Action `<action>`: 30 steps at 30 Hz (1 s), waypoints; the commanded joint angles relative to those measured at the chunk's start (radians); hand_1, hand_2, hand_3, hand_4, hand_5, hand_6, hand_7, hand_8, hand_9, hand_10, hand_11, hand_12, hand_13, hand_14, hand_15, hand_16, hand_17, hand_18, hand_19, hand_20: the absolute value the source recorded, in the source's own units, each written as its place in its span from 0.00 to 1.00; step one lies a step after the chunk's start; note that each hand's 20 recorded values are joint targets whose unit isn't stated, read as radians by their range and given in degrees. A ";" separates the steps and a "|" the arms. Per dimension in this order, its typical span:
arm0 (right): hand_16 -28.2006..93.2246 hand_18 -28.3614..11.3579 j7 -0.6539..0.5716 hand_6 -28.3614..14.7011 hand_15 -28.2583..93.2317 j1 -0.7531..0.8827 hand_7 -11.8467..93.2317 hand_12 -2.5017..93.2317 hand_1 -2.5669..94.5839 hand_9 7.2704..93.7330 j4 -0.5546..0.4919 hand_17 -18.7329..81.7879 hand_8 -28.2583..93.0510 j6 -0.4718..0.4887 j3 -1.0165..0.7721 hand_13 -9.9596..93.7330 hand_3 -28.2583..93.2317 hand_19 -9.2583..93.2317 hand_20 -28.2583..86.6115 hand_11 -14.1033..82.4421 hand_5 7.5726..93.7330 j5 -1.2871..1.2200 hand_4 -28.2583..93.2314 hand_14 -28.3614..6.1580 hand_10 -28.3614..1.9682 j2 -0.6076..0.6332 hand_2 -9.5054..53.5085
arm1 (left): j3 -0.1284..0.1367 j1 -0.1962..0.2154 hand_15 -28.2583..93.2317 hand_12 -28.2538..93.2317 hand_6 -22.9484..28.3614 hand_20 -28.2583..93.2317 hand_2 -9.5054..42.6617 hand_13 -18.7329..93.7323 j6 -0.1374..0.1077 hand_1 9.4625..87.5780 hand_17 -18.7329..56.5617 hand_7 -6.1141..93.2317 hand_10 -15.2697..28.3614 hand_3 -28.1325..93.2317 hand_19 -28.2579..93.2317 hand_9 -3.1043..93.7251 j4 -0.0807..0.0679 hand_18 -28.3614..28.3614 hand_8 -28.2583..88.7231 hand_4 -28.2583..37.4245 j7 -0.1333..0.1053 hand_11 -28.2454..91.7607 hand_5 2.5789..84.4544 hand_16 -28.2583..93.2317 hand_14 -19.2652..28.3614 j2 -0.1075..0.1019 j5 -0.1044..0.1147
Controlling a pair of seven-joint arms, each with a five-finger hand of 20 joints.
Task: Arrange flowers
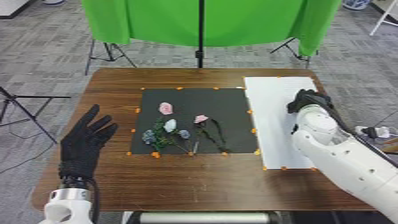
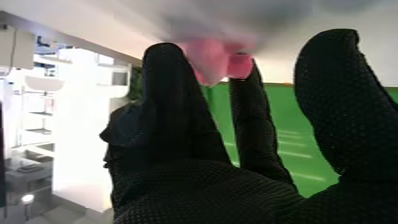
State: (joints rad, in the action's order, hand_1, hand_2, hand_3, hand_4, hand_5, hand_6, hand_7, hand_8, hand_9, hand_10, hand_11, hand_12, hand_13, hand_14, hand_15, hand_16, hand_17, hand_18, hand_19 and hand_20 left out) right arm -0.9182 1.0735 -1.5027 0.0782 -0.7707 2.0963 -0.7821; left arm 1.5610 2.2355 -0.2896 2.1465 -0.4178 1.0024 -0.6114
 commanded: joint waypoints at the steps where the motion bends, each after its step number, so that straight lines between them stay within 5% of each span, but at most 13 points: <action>1: 0.28 0.20 -0.019 0.72 0.88 -0.058 0.29 0.17 0.41 0.55 0.075 0.39 0.11 -0.006 0.027 0.54 0.90 1.00 0.77 0.38 0.50 0.002 0.00 0.35 0.30 -0.032 0.00 | -0.006 0.001 0.66 0.33 0.56 0.42 0.31 0.38 -0.005 0.16 0.14 0.21 0.76 0.88 0.69 0.37 -0.004 0.96 0.15 0.00 0.004 0.45 0.37 0.17 0.92 0.004 0.004; 4: 0.38 0.22 -0.025 0.72 0.82 -0.044 0.33 0.26 0.53 0.76 0.107 0.45 0.16 -0.052 0.054 0.68 0.85 1.00 0.75 0.32 0.67 0.033 0.00 0.60 0.57 -0.030 0.00 | 0.002 0.000 0.66 0.33 0.56 0.42 0.31 0.38 0.001 0.16 0.14 0.21 0.76 0.88 0.69 0.38 -0.003 0.96 0.15 0.00 0.022 0.45 0.37 0.17 0.92 0.015 -0.004; 6: 0.44 0.26 0.001 0.72 0.77 -0.038 0.36 0.35 0.62 0.93 0.122 0.52 0.21 -0.062 0.042 0.79 0.81 1.00 0.74 0.26 0.83 0.026 0.00 0.76 0.71 -0.036 0.00 | -0.003 -0.002 0.66 0.33 0.56 0.42 0.31 0.38 -0.009 0.16 0.14 0.21 0.76 0.88 0.69 0.38 -0.004 0.96 0.15 0.00 0.006 0.45 0.37 0.17 0.92 0.002 0.008; 8: 0.45 0.27 0.002 0.73 0.76 -0.049 0.35 0.37 0.65 0.99 0.135 0.57 0.23 -0.105 0.072 0.85 0.79 1.00 0.73 0.26 0.89 0.053 0.00 0.80 0.77 -0.028 0.00 | -0.006 -0.002 0.66 0.33 0.56 0.42 0.31 0.38 -0.016 0.16 0.15 0.21 0.76 0.88 0.68 0.38 -0.005 0.96 0.15 0.00 -0.007 0.45 0.37 0.17 0.92 -0.005 0.017; 17: 0.46 0.24 0.039 0.73 0.75 -0.015 0.33 0.35 0.65 1.00 -0.017 0.60 0.24 -0.314 0.059 0.89 0.81 1.00 0.73 0.30 0.93 0.080 0.00 0.81 0.80 0.050 0.00 | 0.031 0.007 0.66 0.33 0.56 0.42 0.31 0.38 0.009 0.16 0.15 0.21 0.76 0.88 0.69 0.38 -0.002 0.96 0.15 0.00 0.037 0.45 0.37 0.17 0.92 0.040 -0.020; 30: 0.47 0.24 0.287 0.72 0.76 0.224 0.33 0.36 0.64 1.00 -0.348 0.59 0.25 -0.082 -0.108 0.87 0.83 1.00 0.74 0.29 0.93 0.148 0.00 0.79 0.77 -0.025 0.00 | 0.034 0.010 0.66 0.33 0.56 0.42 0.31 0.38 0.024 0.16 0.14 0.21 0.76 0.88 0.69 0.37 0.000 0.96 0.15 0.00 0.054 0.45 0.37 0.17 0.92 0.049 -0.035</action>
State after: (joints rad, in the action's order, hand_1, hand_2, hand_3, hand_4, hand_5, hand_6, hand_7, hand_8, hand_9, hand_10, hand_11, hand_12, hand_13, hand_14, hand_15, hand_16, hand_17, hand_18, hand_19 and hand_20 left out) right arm -0.7005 1.1924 -1.7439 -0.1031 -0.8548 2.2108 -0.7345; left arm 1.5944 2.2314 -0.2810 2.1472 -0.3780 1.0375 -0.6350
